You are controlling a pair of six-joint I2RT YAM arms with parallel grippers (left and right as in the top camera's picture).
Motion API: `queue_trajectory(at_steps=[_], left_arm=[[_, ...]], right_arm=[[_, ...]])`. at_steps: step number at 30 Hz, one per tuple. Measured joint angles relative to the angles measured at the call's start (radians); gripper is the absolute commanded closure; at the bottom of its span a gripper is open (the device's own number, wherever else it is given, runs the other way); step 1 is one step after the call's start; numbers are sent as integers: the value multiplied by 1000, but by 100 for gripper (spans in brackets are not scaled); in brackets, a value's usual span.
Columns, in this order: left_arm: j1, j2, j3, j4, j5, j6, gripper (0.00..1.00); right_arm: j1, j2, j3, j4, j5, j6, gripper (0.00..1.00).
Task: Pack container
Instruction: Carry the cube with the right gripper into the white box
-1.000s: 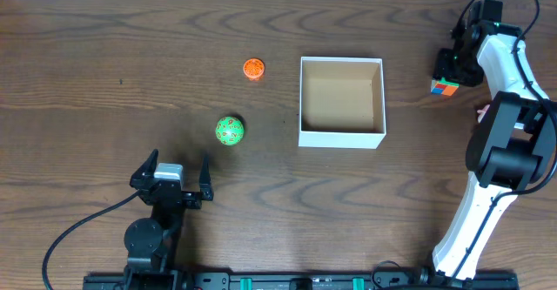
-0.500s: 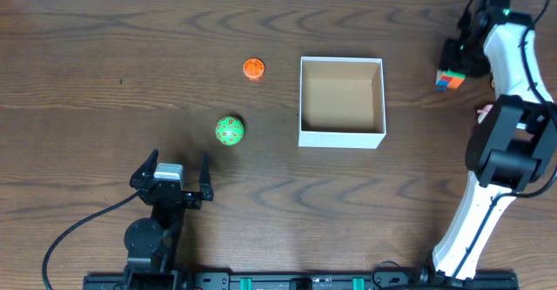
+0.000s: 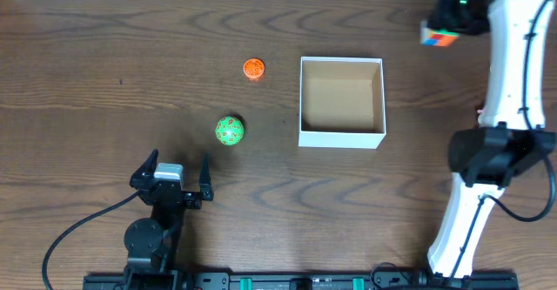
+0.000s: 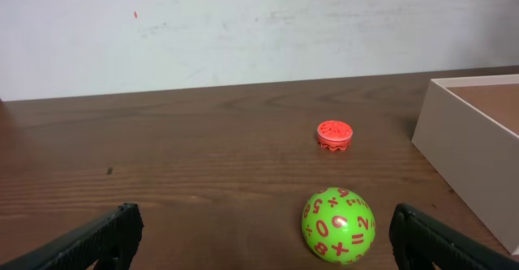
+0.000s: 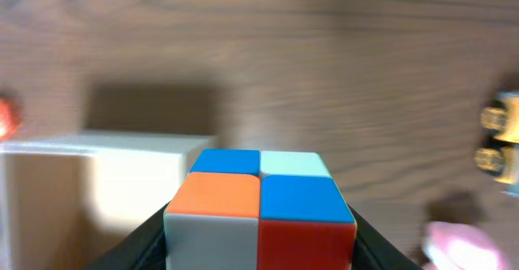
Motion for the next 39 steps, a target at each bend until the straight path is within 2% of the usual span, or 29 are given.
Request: queue_trajectory(at_steps=[8, 18, 27, 39], left_arm=[[0, 0, 0, 0, 0, 0, 2], [0, 0, 0, 0, 0, 0, 2], [0, 0, 0, 0, 0, 0, 2], [0, 0, 0, 0, 0, 0, 2]], right_arm=[[229, 0, 19, -28, -27, 17, 65], [386, 0, 10, -19, 128, 212, 65], [404, 0, -176, 28, 264, 362, 67], [359, 0, -378, 115, 291, 456, 66]])
